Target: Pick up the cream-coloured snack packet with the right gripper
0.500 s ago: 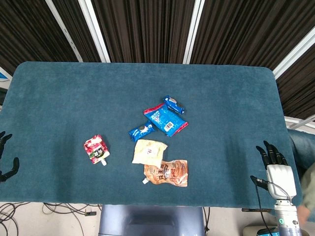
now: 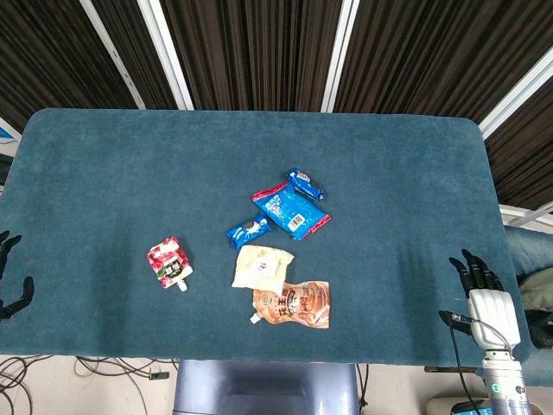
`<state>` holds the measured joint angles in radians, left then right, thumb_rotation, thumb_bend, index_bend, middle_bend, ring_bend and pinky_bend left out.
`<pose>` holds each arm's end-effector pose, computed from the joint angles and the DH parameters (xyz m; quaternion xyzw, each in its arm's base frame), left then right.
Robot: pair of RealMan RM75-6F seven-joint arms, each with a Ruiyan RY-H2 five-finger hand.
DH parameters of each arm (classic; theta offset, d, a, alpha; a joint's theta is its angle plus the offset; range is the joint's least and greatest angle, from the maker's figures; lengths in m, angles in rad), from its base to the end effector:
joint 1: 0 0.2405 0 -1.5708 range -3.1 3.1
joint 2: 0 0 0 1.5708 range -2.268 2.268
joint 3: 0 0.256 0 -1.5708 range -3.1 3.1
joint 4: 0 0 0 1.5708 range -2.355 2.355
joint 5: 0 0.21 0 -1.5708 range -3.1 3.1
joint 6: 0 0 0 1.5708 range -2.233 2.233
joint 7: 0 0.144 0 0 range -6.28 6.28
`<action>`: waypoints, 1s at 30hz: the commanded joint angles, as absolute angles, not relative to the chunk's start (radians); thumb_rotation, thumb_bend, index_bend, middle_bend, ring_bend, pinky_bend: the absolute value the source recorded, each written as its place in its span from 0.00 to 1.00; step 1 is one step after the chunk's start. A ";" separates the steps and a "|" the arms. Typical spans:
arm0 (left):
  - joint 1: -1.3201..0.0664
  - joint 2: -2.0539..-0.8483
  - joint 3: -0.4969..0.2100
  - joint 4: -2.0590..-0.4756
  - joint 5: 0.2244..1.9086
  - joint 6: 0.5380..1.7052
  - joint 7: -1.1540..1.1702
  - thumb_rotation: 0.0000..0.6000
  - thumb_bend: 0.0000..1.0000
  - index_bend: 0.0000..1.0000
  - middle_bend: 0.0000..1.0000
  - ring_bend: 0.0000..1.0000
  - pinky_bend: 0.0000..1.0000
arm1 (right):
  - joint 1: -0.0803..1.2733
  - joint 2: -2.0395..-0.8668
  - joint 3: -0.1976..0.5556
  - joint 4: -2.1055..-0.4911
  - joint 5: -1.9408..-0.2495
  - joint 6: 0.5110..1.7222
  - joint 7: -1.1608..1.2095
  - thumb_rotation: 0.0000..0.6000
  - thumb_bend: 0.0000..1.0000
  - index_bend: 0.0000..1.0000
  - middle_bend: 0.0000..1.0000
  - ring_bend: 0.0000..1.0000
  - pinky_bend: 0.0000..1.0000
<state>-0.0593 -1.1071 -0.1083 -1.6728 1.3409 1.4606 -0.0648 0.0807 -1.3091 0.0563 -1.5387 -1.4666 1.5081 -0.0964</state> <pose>-0.3218 0.1826 0.1700 -0.5095 -0.4524 -0.4010 0.6124 -0.3093 -0.1805 0.1095 0.5744 -0.3975 0.3938 0.5975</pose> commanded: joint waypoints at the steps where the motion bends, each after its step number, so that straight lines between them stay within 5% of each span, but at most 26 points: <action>1: -0.061 -1.107 -0.109 -1.674 1.340 1.459 -0.063 1.00 0.48 0.11 0.04 0.12 0.07 | 0.083 -1.298 0.054 -1.552 -1.458 1.483 -0.066 1.00 0.14 0.15 0.06 0.09 0.21; 22: -0.055 -1.108 -0.105 -1.680 1.346 1.466 -0.072 1.00 0.48 0.11 0.04 0.12 0.07 | 0.118 -1.231 0.017 -1.599 -1.487 1.358 0.069 1.00 0.14 0.14 0.06 0.09 0.21; 30: -0.060 -1.108 -0.104 -1.683 1.351 1.461 -0.069 1.00 0.48 0.11 0.04 0.12 0.07 | 0.271 -1.214 0.096 -1.644 -1.455 1.169 0.155 1.00 0.13 0.15 0.06 0.09 0.21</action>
